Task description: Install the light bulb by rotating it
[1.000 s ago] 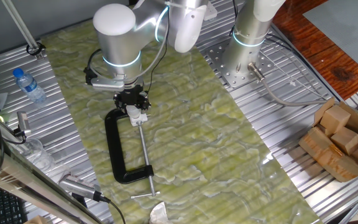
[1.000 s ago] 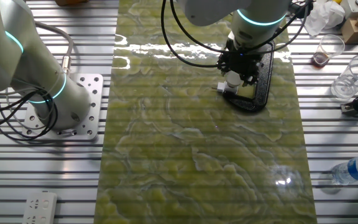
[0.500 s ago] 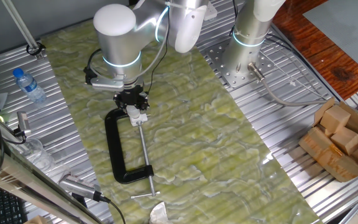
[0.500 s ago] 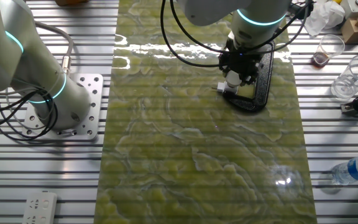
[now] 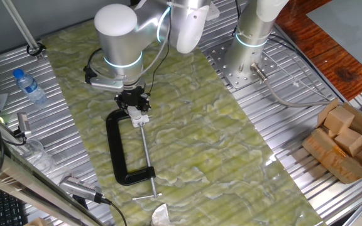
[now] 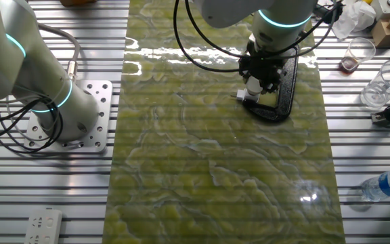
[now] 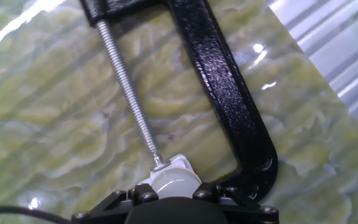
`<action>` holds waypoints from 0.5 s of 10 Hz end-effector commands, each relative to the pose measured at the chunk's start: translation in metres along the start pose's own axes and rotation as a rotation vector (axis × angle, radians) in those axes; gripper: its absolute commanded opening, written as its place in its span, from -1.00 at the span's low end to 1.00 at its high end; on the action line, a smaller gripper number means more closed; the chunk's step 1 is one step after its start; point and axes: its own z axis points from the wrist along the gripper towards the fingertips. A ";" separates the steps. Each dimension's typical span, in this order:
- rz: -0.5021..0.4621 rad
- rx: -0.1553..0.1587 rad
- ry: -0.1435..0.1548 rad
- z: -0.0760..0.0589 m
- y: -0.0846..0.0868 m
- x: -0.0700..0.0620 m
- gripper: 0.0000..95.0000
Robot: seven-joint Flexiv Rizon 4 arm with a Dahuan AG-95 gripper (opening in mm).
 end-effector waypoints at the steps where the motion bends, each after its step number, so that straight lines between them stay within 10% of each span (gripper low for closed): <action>1: 0.145 -0.007 0.010 0.000 0.000 0.000 -1.00; 5: 0.443 -0.008 0.022 0.000 0.000 0.000 -1.00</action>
